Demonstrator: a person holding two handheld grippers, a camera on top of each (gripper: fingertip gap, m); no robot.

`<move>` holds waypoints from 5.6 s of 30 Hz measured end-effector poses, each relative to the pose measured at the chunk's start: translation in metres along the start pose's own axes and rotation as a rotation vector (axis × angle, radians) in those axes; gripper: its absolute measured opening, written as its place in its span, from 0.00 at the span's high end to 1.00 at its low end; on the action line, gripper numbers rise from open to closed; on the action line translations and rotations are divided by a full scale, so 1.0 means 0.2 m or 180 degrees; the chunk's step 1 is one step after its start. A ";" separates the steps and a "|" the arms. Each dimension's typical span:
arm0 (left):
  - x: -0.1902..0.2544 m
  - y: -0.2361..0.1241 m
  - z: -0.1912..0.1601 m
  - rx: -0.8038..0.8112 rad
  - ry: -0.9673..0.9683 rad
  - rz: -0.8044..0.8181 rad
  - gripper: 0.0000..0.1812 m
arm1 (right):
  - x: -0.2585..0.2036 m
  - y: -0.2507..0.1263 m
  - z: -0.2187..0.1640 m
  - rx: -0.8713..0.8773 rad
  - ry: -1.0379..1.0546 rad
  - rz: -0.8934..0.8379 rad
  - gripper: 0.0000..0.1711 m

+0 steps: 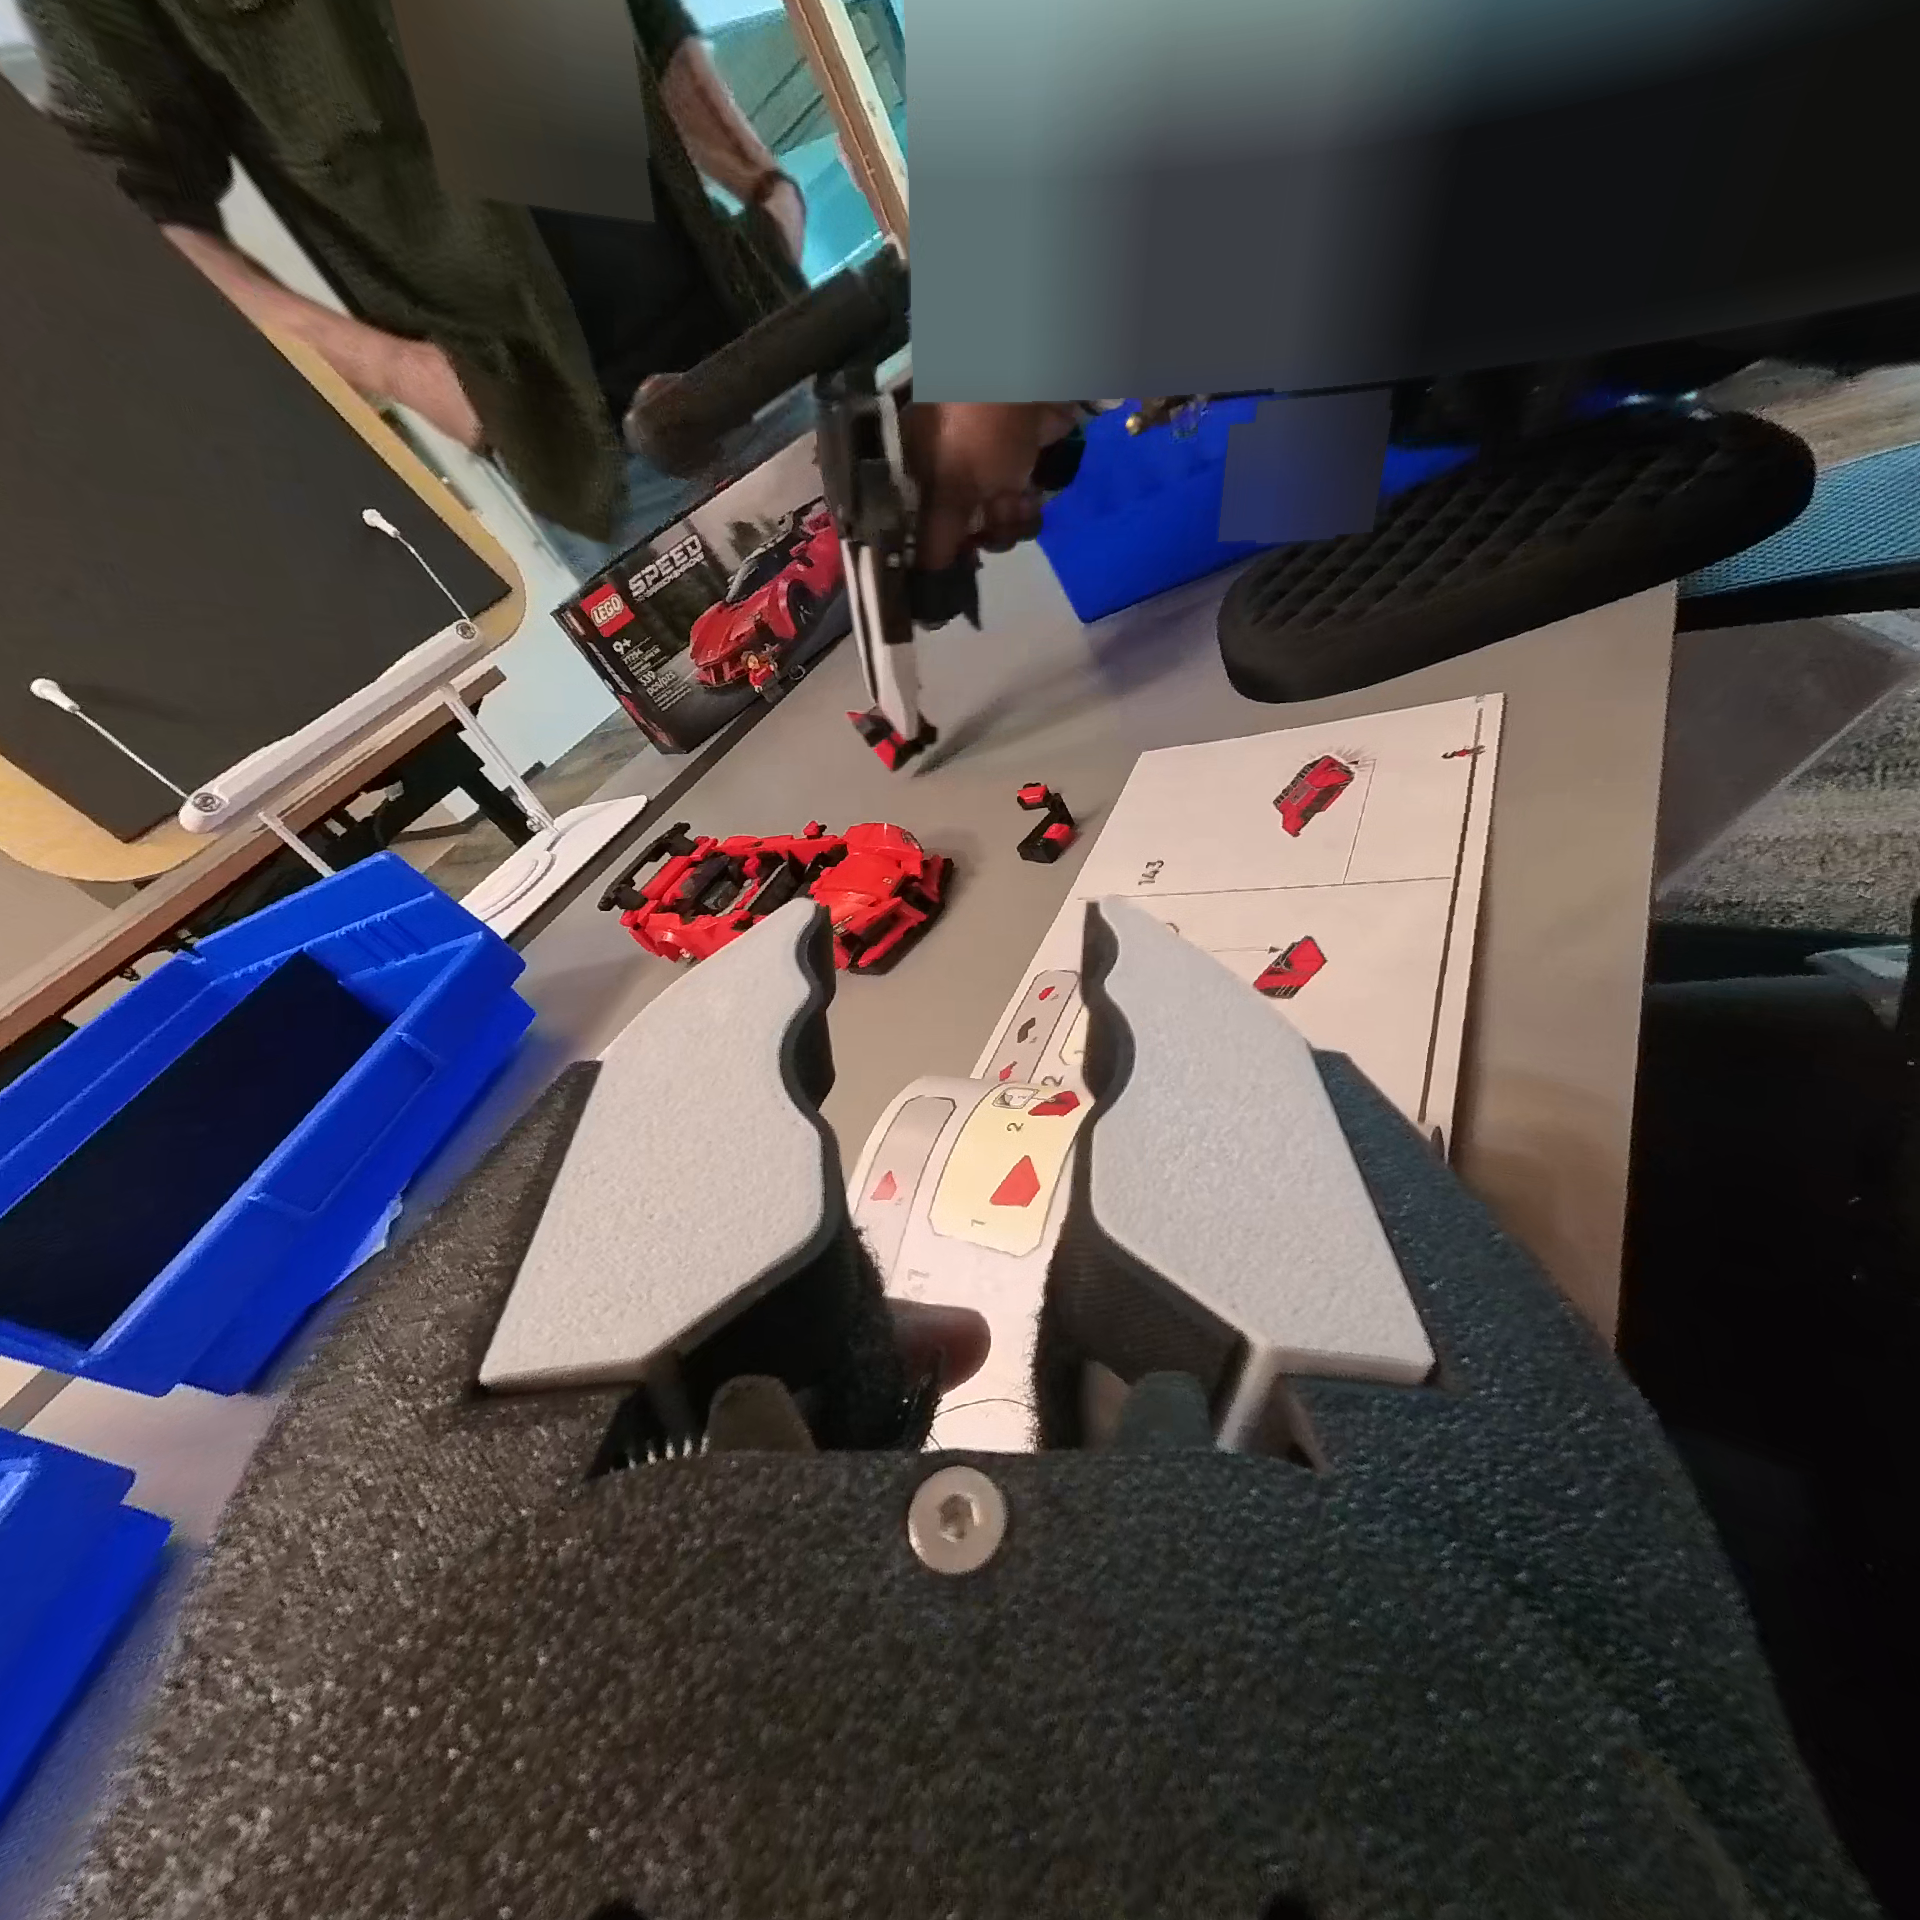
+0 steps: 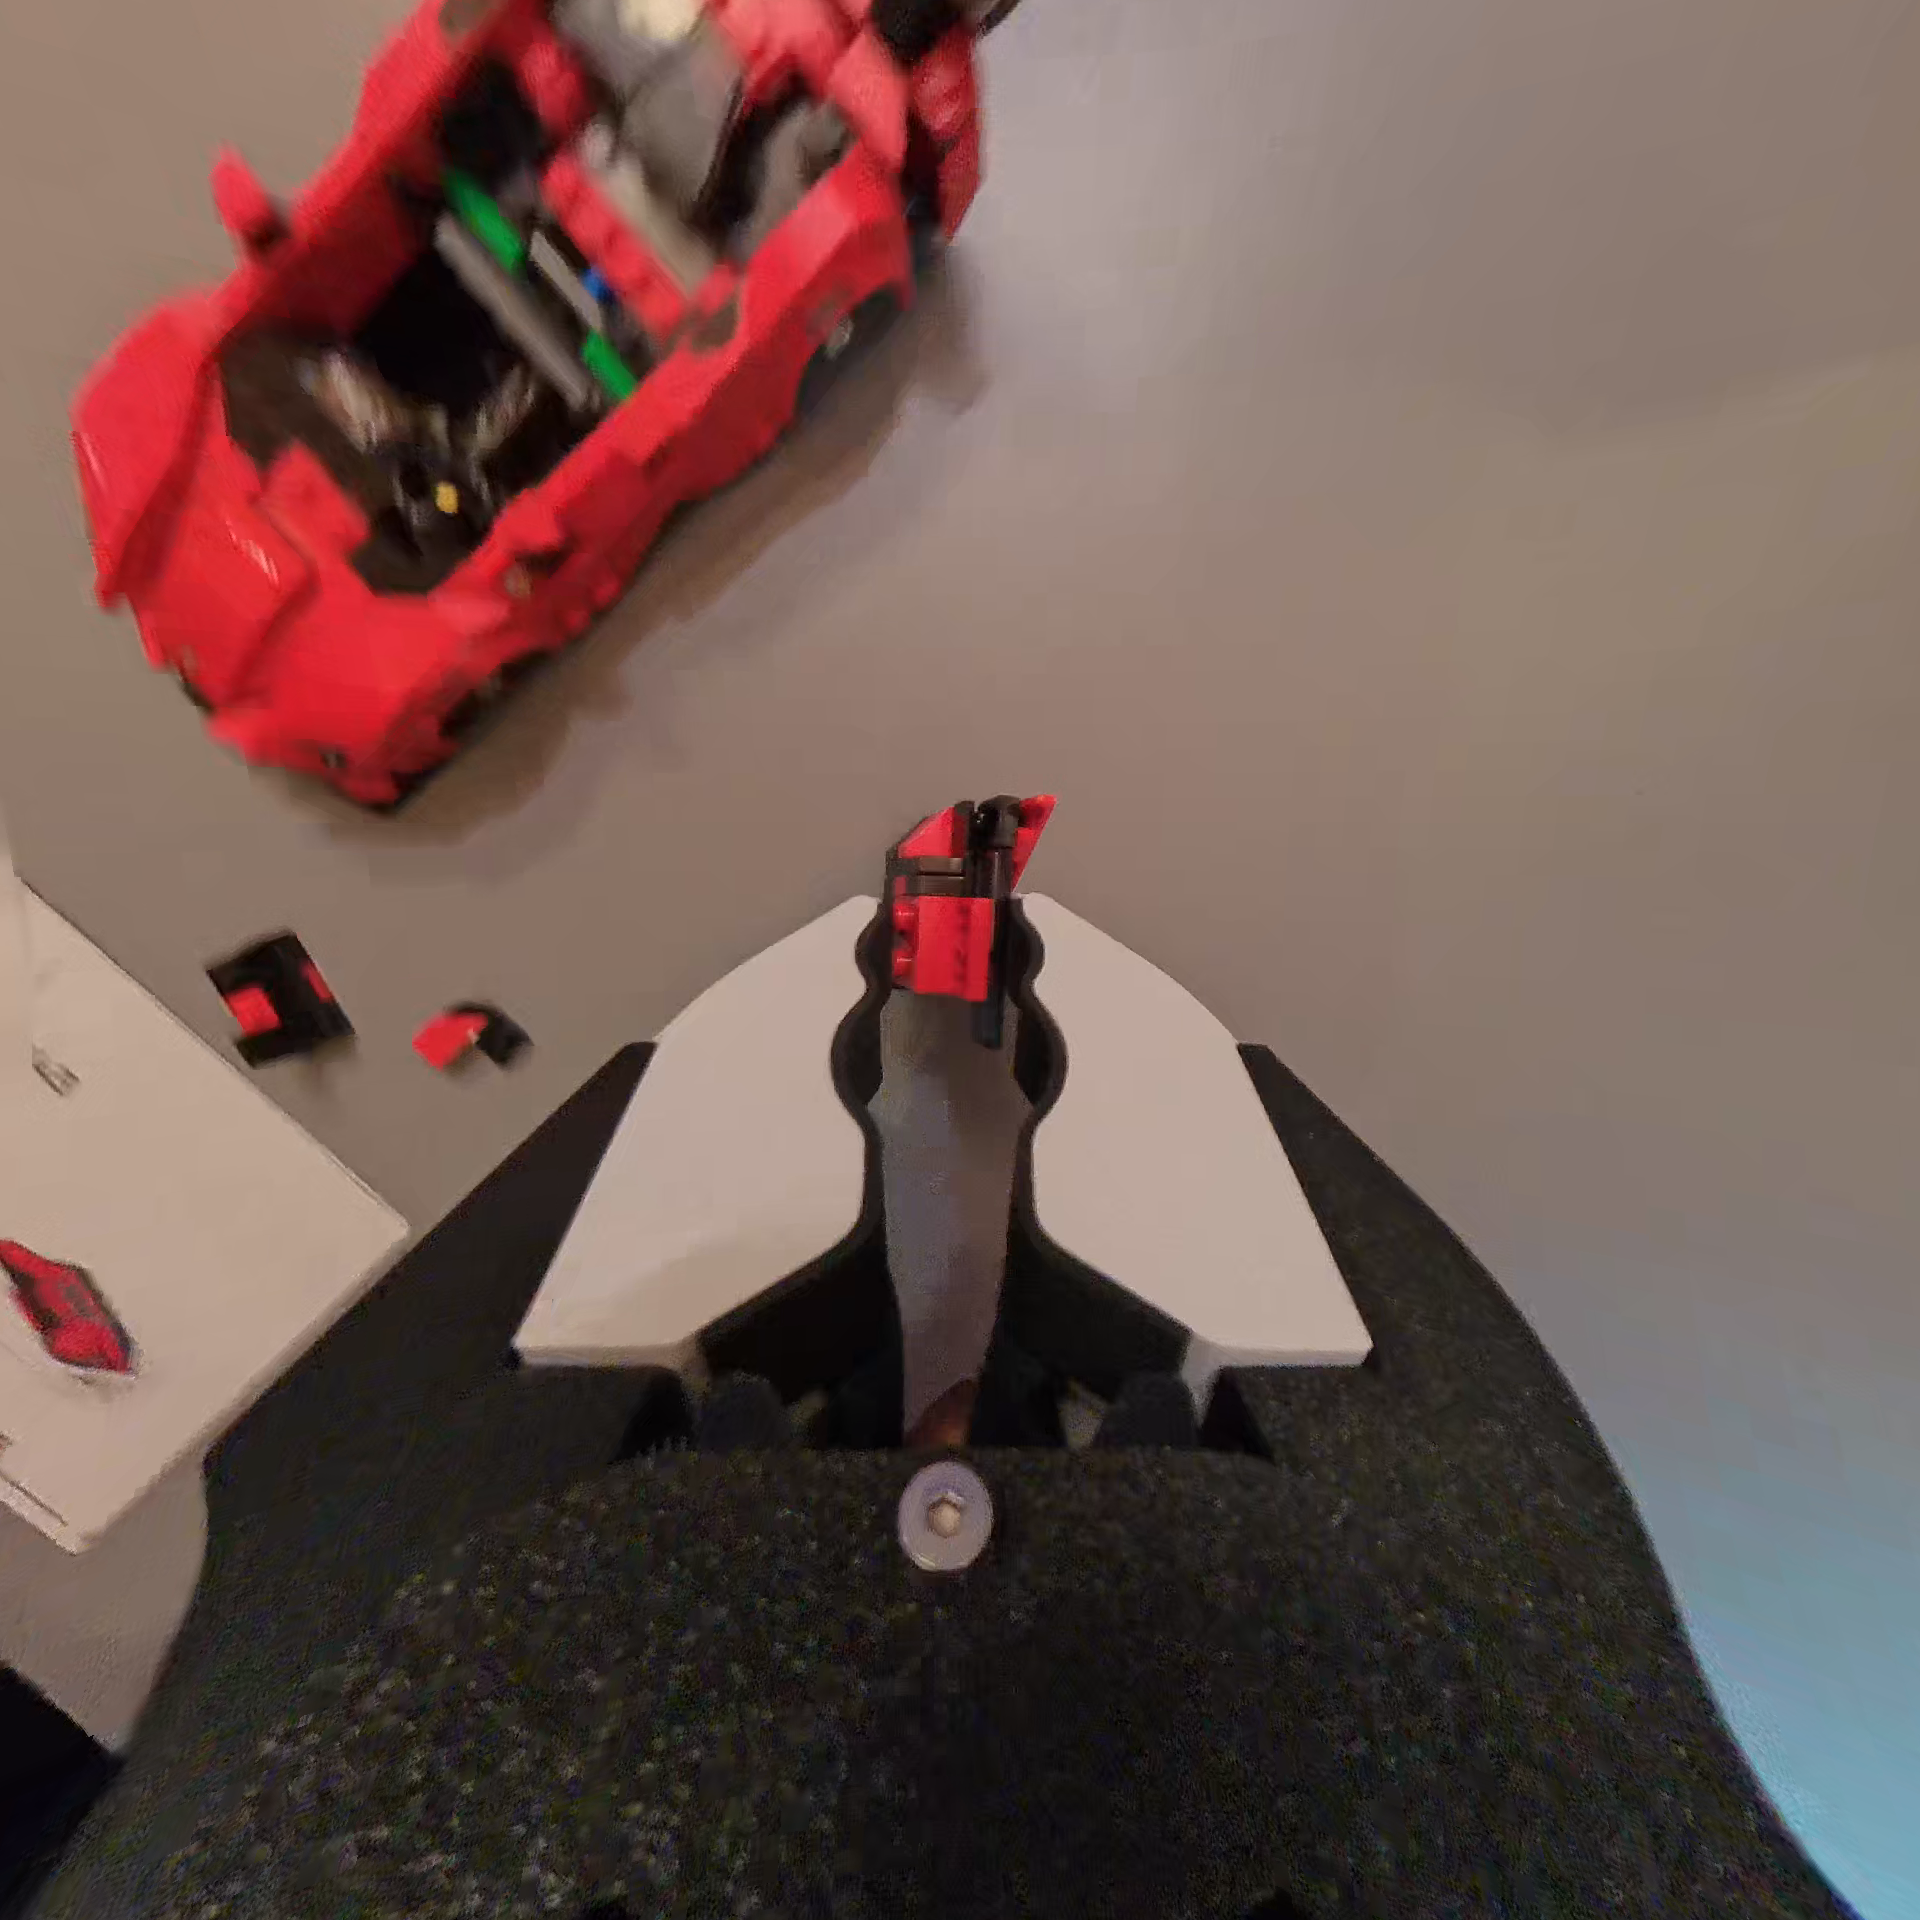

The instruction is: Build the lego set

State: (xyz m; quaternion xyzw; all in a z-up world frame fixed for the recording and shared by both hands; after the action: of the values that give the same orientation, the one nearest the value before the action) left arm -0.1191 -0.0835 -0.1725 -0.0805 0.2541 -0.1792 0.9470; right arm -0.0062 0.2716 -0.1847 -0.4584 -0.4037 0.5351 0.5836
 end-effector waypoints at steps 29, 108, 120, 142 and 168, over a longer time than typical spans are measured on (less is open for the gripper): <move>0.01 -0.04 0.02 0.0199 -0.0205 -0.0124 0.75 | 0.25 0.19 0.11 0.1039 0.2335 0.1553 0.86; -0.26 0.17 0.04 0.0110 -0.1085 -0.0305 0.68 | -0.81 -0.43 -0.38 0.4550 -0.0643 -0.0111 0.56; -0.25 0.08 0.01 -0.0223 -0.1208 -0.0827 0.96 | -0.89 -0.25 -0.49 0.2469 -0.1069 0.0279 0.95; -0.40 -0.15 -0.33 -0.0445 -0.1541 -0.0314 1.00 | -0.97 -0.07 -0.52 0.2270 -0.1370 0.0576 0.96; -0.37 -0.12 -0.34 -0.0666 -0.1443 -0.0545 1.00 | -1.33 0.13 -0.05 0.1933 -0.1744 0.0784 1.00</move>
State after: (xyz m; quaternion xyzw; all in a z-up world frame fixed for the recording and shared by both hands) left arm -0.2202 -0.0819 -0.1911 -0.2373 0.0448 -0.2088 0.9477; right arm -0.0309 0.0055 -0.2064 -0.1514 -0.3102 0.7974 0.4950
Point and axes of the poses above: each gripper's, where its closed fingertips meet, y out along the fingers, z out of its top, x = y × z across the jaws, the point moved 8 cm from there along -y, back along the fingers, and after that the axes turned 9 degrees about -x, right-handed, at the moved point
